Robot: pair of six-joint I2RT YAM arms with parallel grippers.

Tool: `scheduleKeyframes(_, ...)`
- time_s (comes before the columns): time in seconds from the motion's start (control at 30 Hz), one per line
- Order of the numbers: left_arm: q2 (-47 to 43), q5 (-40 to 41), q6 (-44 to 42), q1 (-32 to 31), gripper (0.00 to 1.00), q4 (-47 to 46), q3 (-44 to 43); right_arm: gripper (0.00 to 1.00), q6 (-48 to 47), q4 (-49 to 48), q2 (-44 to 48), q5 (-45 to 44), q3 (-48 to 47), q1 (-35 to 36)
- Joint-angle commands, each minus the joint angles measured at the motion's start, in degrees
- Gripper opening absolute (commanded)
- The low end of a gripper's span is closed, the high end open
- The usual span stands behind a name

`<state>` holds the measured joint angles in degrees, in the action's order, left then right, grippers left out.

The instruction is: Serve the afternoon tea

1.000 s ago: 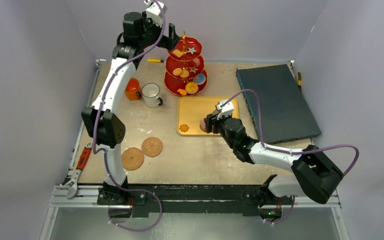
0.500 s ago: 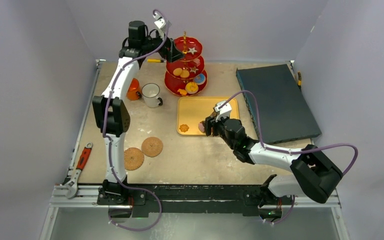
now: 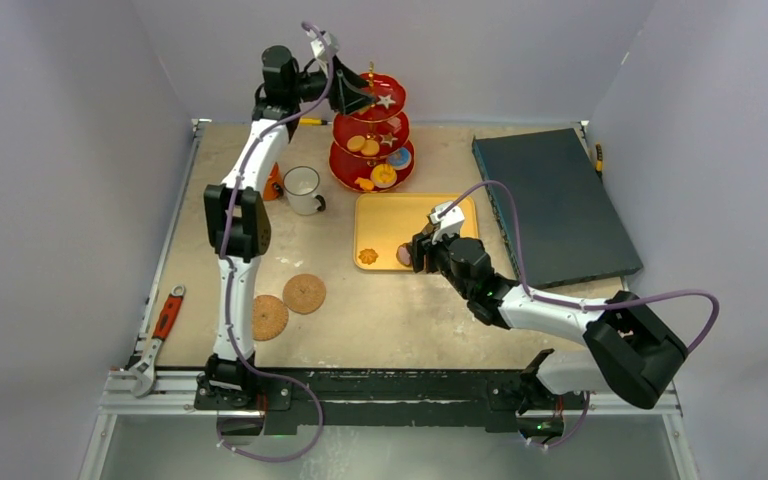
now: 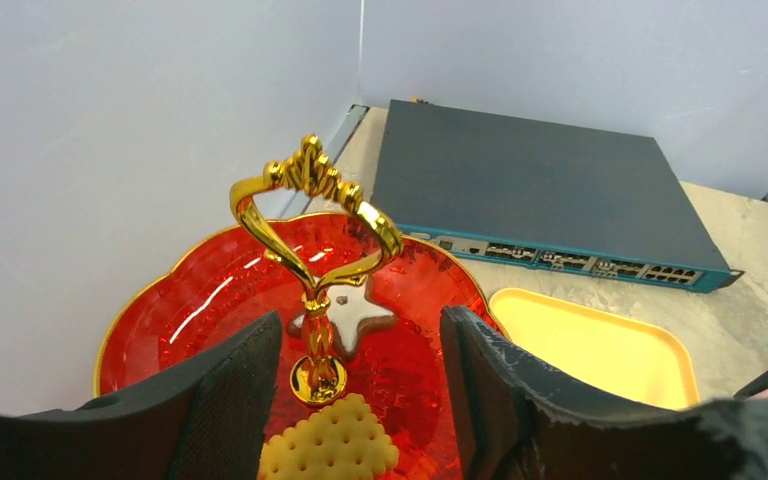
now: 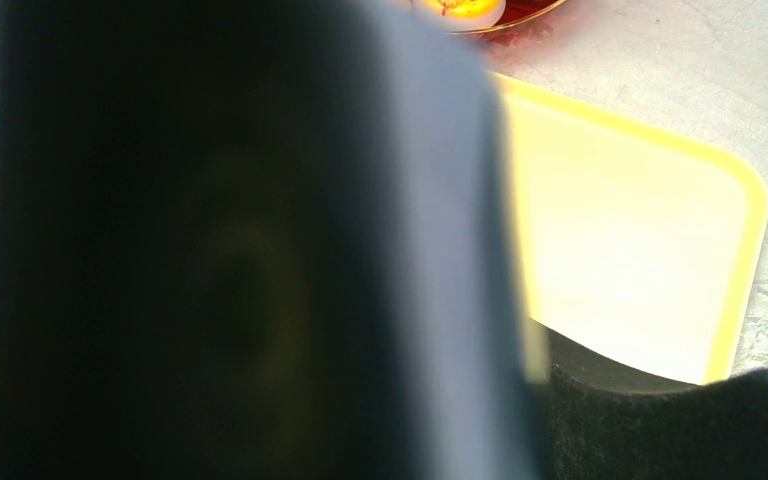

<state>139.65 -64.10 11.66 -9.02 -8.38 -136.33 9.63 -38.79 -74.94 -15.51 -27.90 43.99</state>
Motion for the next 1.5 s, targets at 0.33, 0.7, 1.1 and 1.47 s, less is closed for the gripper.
scheduleKeyframes(0.33,3.5,-3.5,9.7,-0.9,0.29,-18.0,-2.1,0.58,2.1,2.6,-0.6,-0.1,-2.2,0.0)
scheduleKeyframes(0.7,0.0,2.5,2.6,-2.0,0.00,-14.0,2.1,0.56,2.0,3.1,-0.1,-0.3,-2.1,-0.2)
scheduleKeyframes(1.1,-13.7,25.7,-4.0,-3.0,0.00,-12.1,17.8,0.55,2.2,2.0,0.4,-0.3,-2.2,-0.3)
scheduleKeyframes(1.47,-20.5,23.6,-2.4,-6.3,0.00,-7.6,24.8,0.55,1.8,0.5,-0.2,-0.2,-3.1,-0.5)
